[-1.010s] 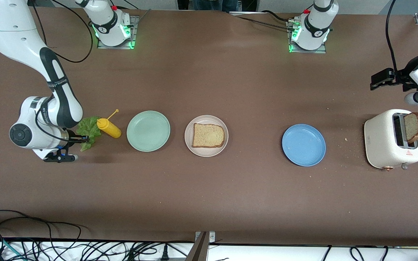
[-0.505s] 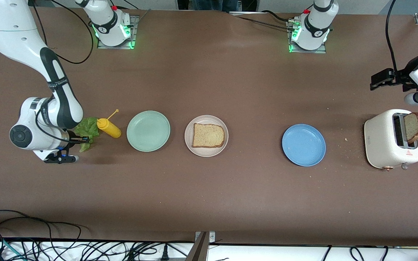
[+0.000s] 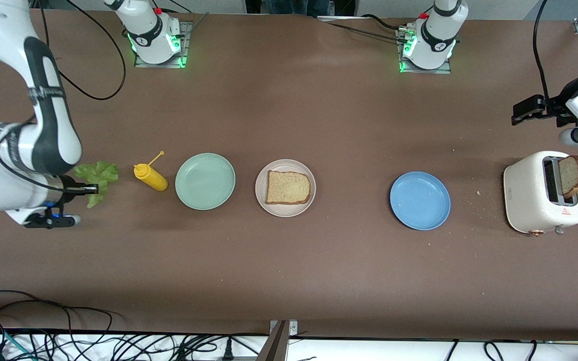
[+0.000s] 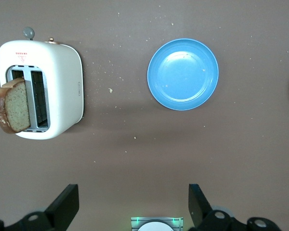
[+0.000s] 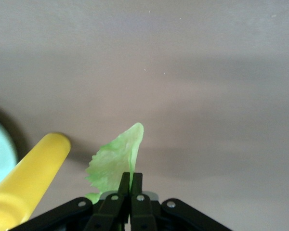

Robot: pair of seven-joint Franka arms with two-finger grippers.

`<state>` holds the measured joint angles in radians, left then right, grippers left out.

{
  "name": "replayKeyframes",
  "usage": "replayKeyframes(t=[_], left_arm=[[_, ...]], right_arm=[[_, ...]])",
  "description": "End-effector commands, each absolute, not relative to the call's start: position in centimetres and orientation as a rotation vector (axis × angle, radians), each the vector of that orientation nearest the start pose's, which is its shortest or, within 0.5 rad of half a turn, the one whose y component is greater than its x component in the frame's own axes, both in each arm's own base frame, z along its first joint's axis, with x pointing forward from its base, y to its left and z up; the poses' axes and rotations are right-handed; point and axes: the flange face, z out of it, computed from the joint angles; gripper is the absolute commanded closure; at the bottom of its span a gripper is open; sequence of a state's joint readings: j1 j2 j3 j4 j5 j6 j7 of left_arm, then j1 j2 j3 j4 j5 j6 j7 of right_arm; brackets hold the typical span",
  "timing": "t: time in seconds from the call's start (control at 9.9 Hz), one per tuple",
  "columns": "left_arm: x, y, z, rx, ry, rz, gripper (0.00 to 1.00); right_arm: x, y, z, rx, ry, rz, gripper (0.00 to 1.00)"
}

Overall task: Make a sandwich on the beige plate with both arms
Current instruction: 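Carry the lettuce with the right gripper onto the bread slice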

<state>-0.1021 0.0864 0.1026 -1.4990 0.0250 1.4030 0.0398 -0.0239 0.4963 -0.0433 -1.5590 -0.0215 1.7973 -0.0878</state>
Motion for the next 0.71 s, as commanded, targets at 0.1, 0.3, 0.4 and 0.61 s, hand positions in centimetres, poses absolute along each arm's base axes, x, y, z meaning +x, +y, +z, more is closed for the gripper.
replayKeyframes(t=[0.1,0.3,0.4,0.61], left_arm=[[56.1,0.2,59.9,-3.107,0.055,0.27,0.0],[56.1,0.2,59.9,-3.104,0.054,0.27,0.0],[56.2,0.2,59.8,-3.103,0.054,0.272,0.0],[56.2,0.2,59.8,-3.103,0.054,0.272,0.0]], right_arm=[[63.9,-1.6,42.9,-3.107,-0.065,0.393,1.0],[63.4,0.4,46.1,-3.004,0.117,0.459,1.0],[63.4,2.6,46.5,-2.981,0.147,0.46,1.0],[63.2,9.7,46.1,-3.013,0.233,0.463,1.0]])
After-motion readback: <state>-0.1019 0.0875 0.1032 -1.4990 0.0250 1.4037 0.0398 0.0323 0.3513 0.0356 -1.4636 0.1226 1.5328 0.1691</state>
